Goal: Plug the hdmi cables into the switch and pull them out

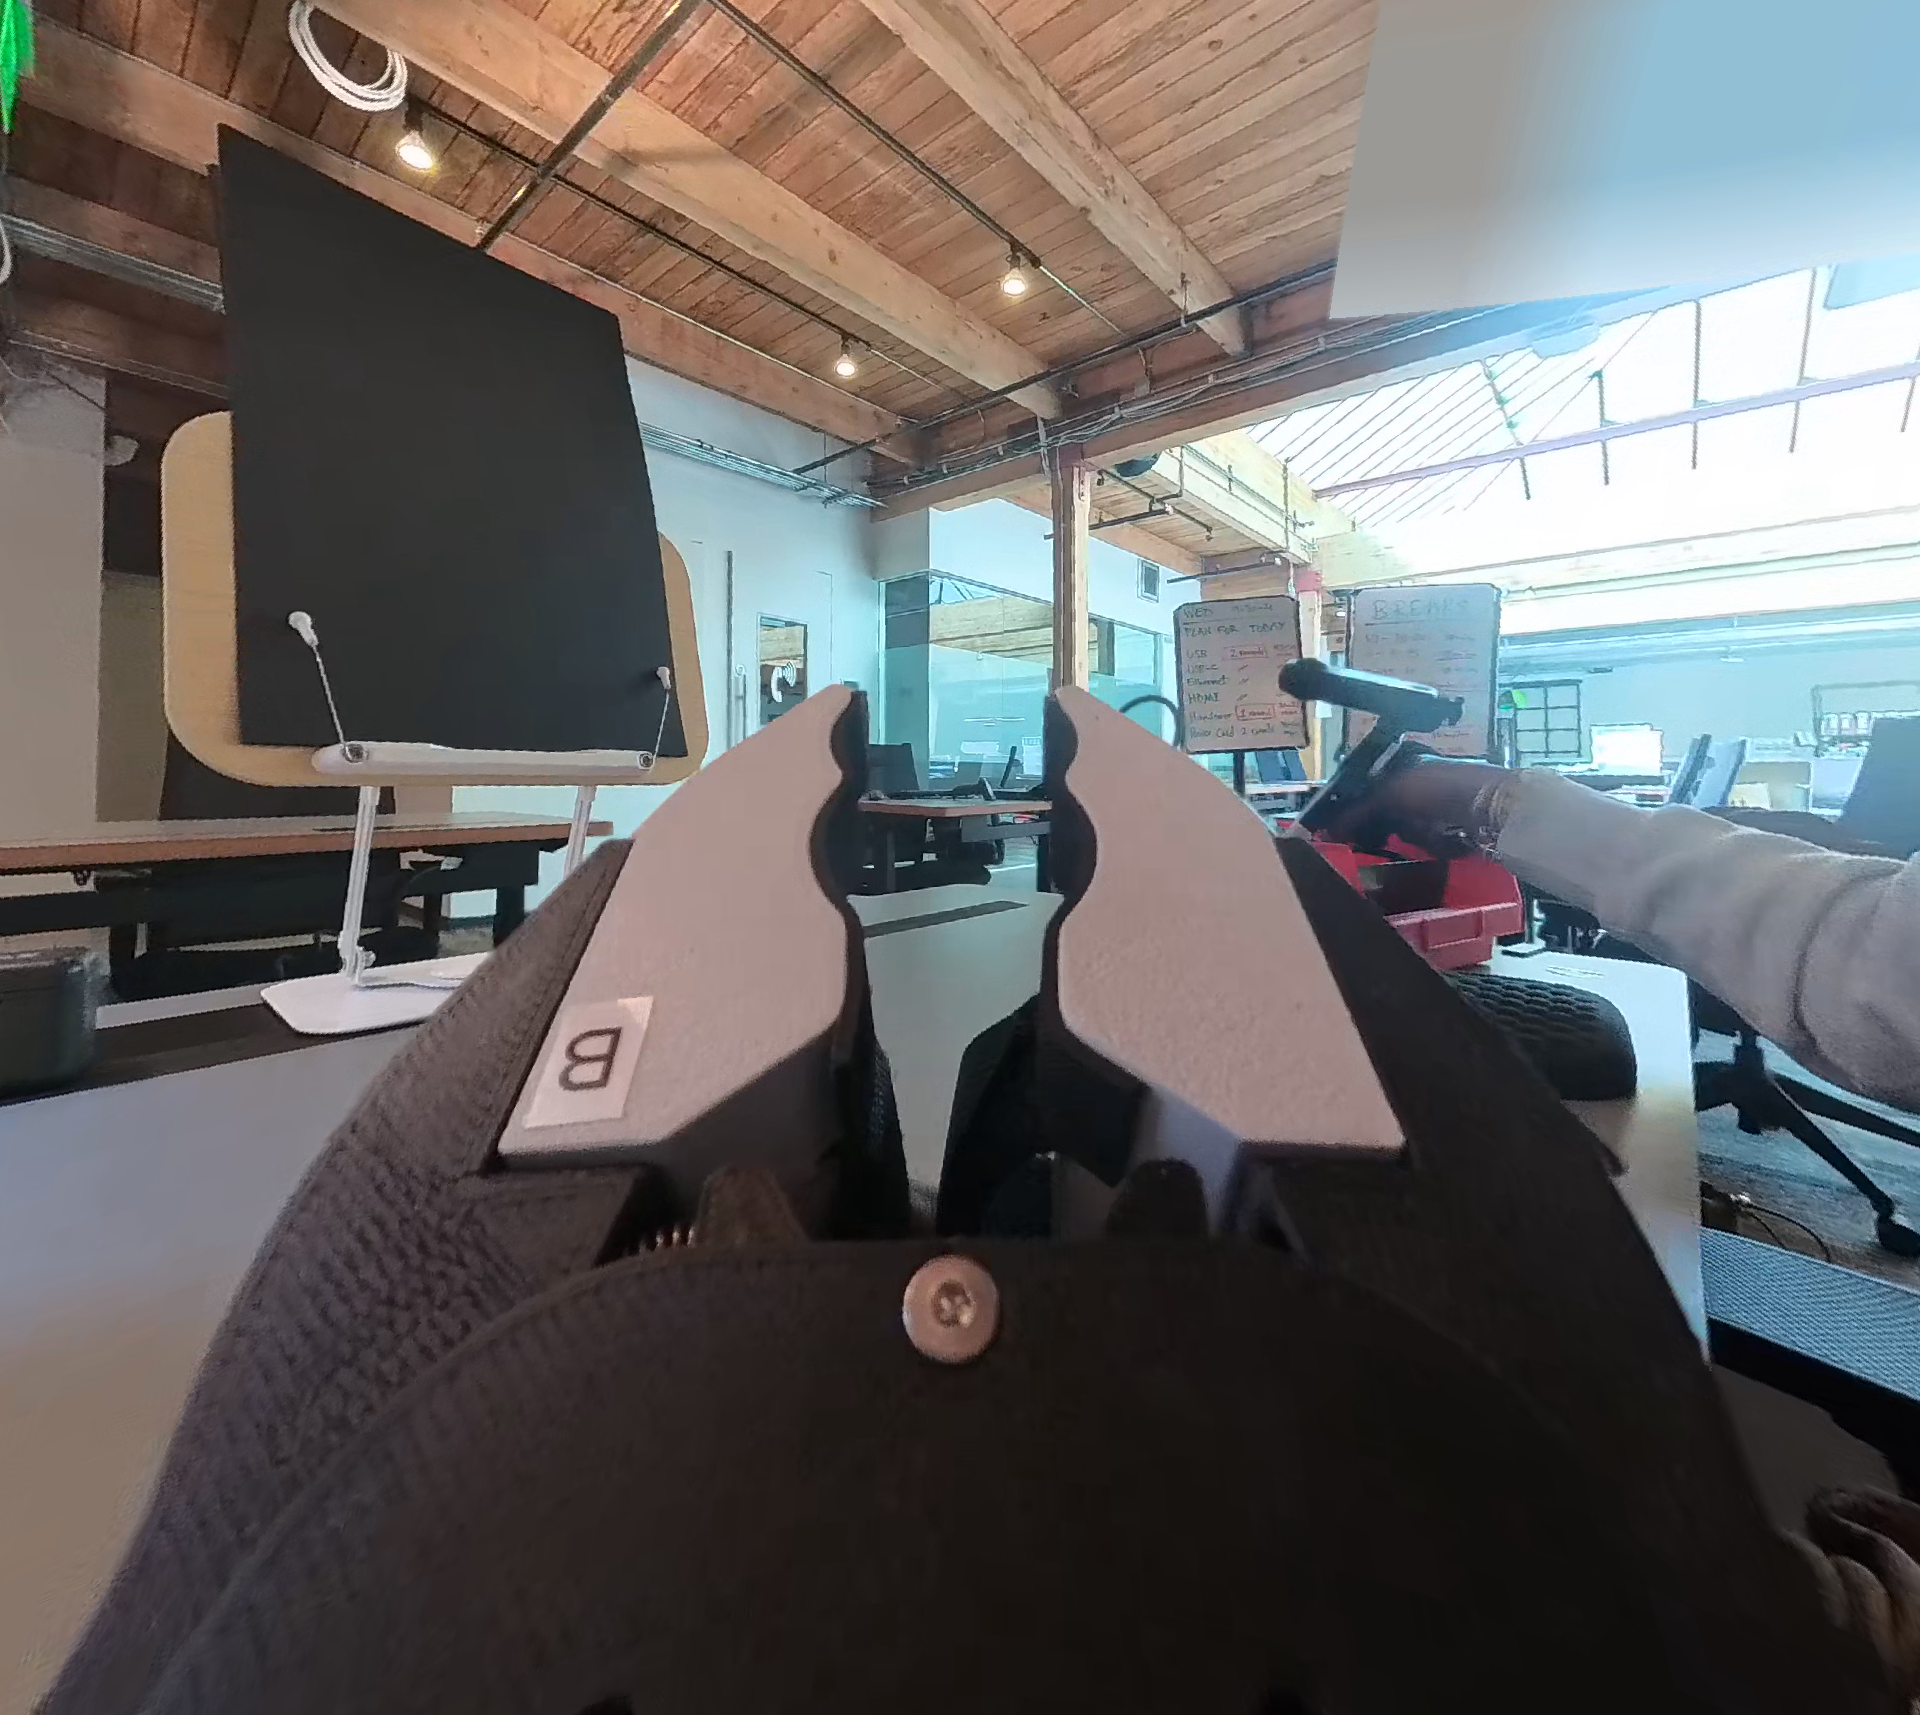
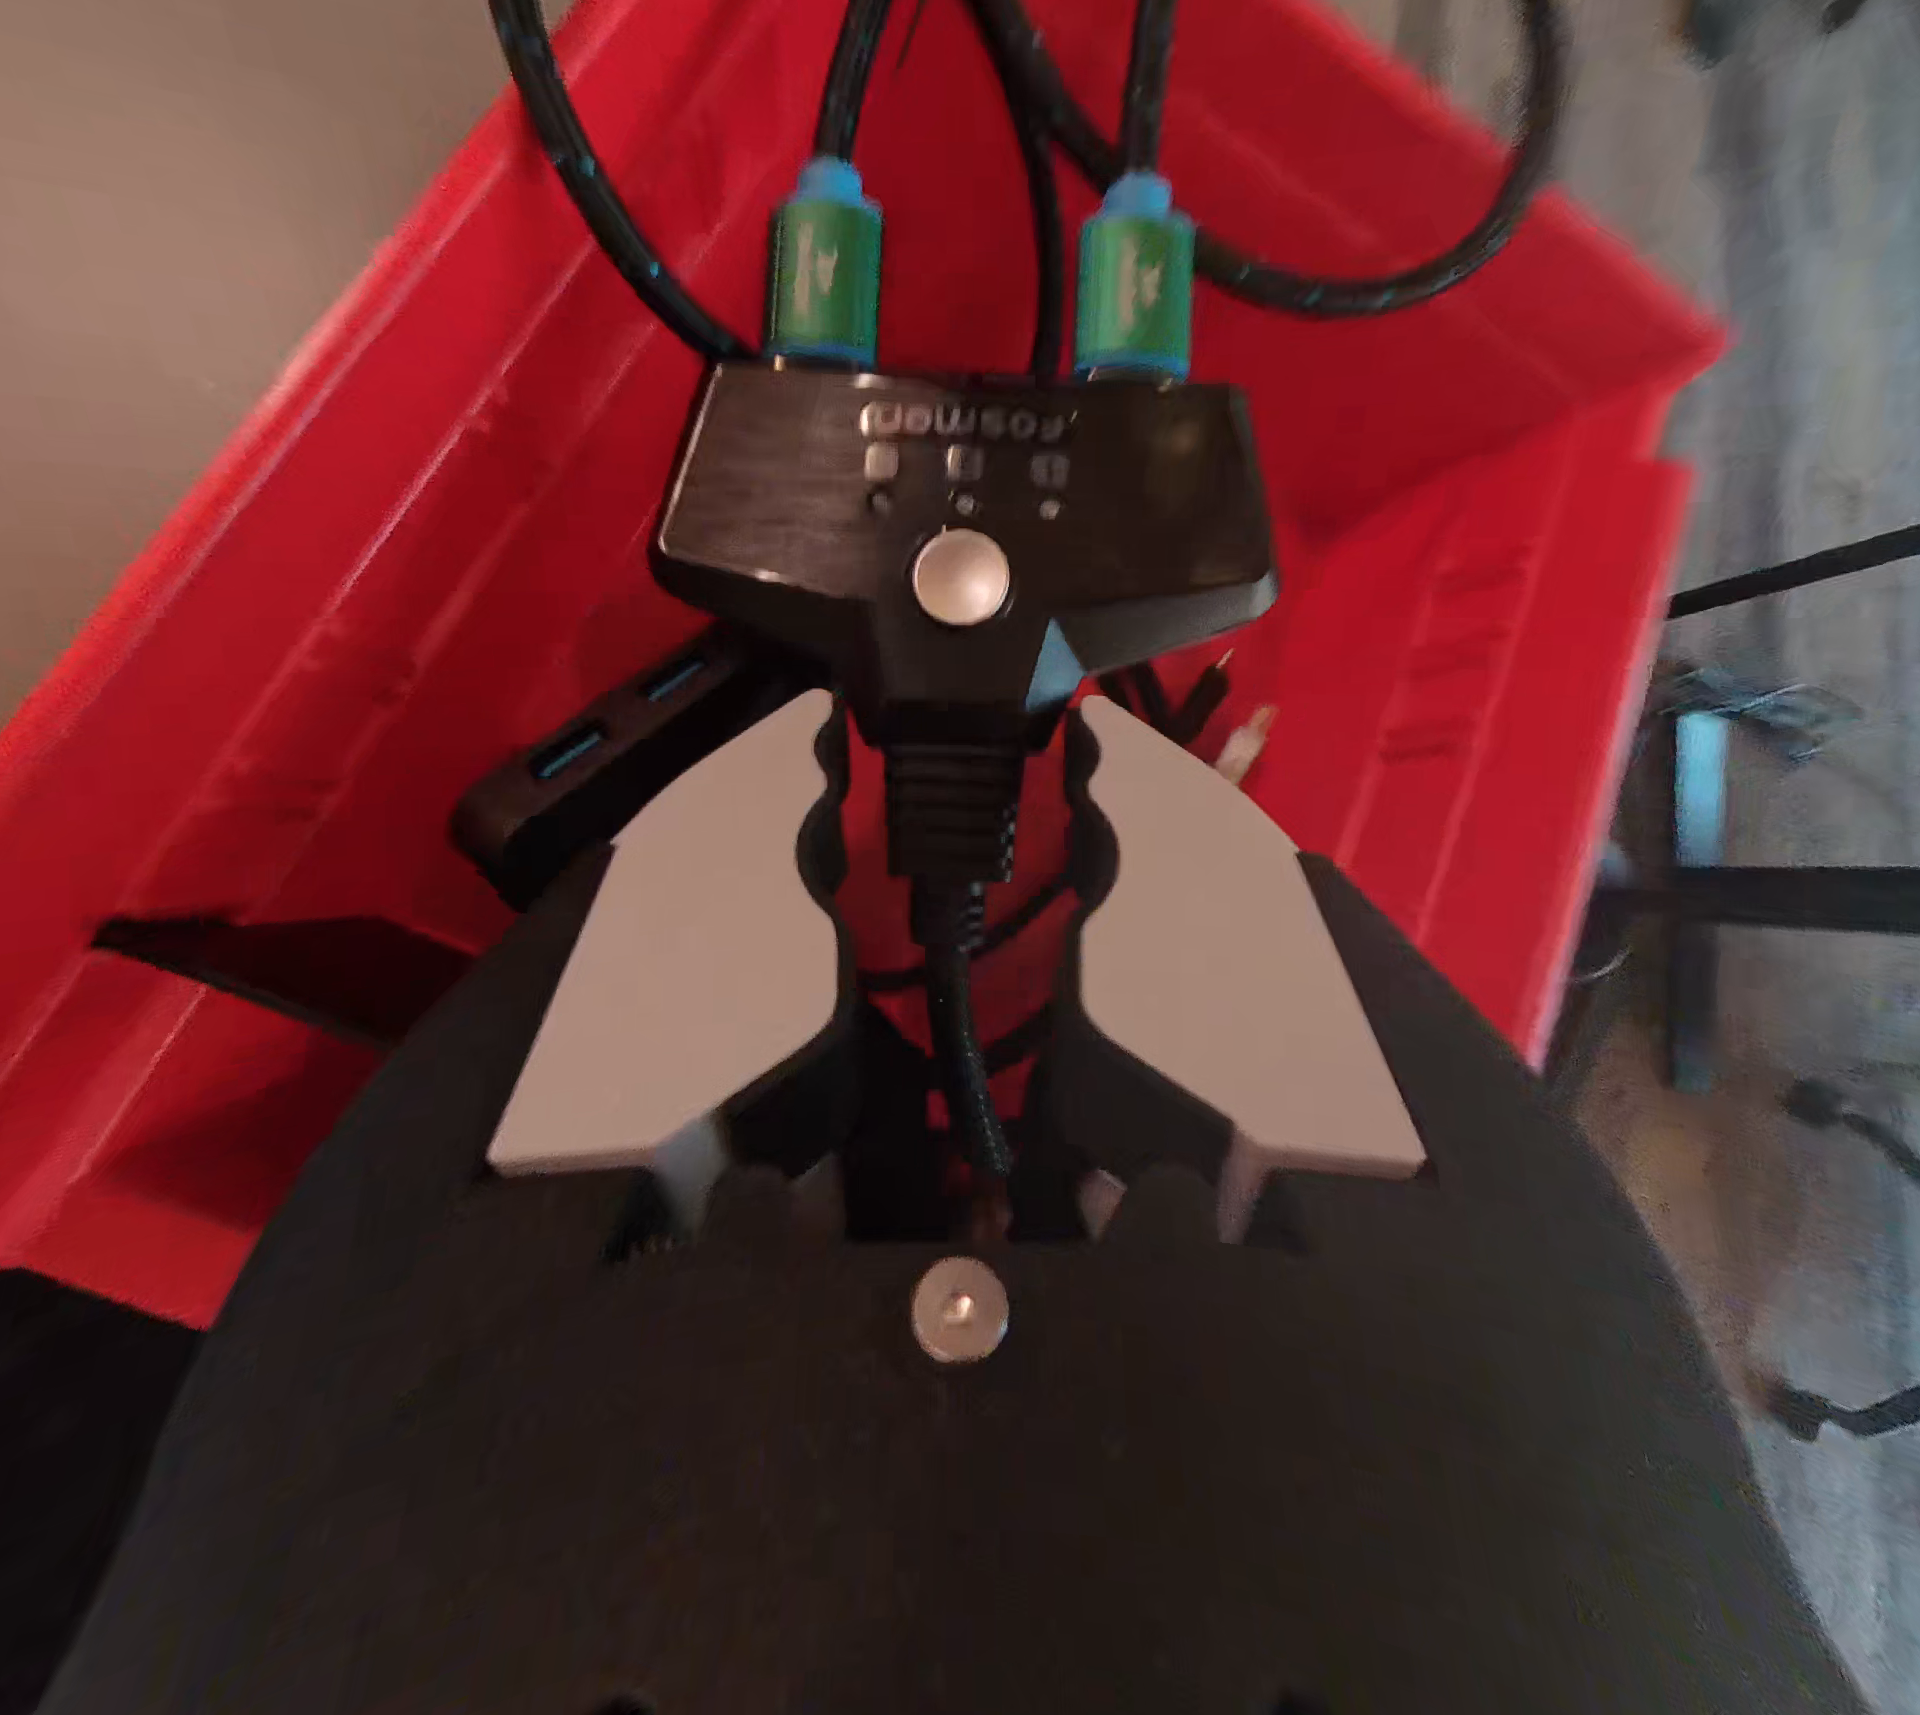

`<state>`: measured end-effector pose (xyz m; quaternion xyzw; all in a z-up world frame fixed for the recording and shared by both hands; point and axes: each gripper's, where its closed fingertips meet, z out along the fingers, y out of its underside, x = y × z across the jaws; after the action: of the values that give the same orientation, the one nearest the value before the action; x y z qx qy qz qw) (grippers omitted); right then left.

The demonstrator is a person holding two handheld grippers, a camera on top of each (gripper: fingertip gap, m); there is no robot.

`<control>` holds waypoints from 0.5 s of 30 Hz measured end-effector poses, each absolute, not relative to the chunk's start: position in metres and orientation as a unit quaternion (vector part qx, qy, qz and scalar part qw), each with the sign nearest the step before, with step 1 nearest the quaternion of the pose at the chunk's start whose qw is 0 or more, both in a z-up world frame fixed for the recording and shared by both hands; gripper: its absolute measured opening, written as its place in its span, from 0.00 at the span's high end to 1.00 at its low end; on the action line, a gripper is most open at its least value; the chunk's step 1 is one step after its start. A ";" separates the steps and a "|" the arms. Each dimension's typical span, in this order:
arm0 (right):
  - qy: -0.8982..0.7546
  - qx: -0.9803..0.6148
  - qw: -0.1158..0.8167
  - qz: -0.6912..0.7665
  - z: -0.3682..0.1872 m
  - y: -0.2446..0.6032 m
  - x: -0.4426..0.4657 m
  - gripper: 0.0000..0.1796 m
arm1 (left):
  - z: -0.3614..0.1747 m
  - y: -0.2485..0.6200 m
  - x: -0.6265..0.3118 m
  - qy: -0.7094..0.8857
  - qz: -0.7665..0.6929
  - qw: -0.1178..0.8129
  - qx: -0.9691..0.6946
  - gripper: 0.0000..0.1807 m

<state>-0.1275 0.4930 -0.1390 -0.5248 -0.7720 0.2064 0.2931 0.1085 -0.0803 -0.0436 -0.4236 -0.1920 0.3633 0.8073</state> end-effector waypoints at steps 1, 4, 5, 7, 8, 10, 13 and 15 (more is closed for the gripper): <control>-0.764 -0.518 0.321 0.212 -0.131 0.494 -0.129 0.72 | -0.043 -0.080 0.110 -0.188 0.367 0.806 -0.424 0.83; -0.706 -0.517 0.398 0.276 -0.094 0.500 -0.122 0.61 | -0.044 -0.078 0.111 -0.183 0.370 0.804 -0.428 0.83; -0.676 -0.523 0.416 0.310 -0.081 0.504 -0.118 0.59 | -0.044 -0.078 0.111 -0.183 0.370 0.804 -0.428 0.83; -0.624 -0.553 0.430 0.346 -0.064 0.521 -0.104 0.57 | -0.043 -0.078 0.112 -0.181 0.371 0.805 -0.427 0.83; -0.608 -0.576 0.431 0.335 -0.064 0.536 -0.094 0.58 | -0.043 -0.078 0.113 -0.179 0.373 0.805 -0.426 0.83; -0.599 -0.623 0.418 0.279 -0.077 0.569 -0.072 0.58 | -0.043 -0.076 0.114 -0.174 0.379 0.801 -0.428 0.83; -0.625 -0.669 0.324 0.238 -0.111 0.585 -0.043 0.59 | -0.044 -0.073 0.113 -0.170 0.382 0.797 -0.436 0.83; -0.646 -0.680 0.244 0.245 -0.133 0.578 -0.033 0.61 | -0.045 -0.073 0.112 -0.173 0.378 0.797 -0.438 0.83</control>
<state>-0.0335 0.5781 -0.1328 -0.6799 -0.6464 0.2454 0.2443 0.1122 -0.0730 -0.0447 -0.4377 -0.1730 0.3782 0.7972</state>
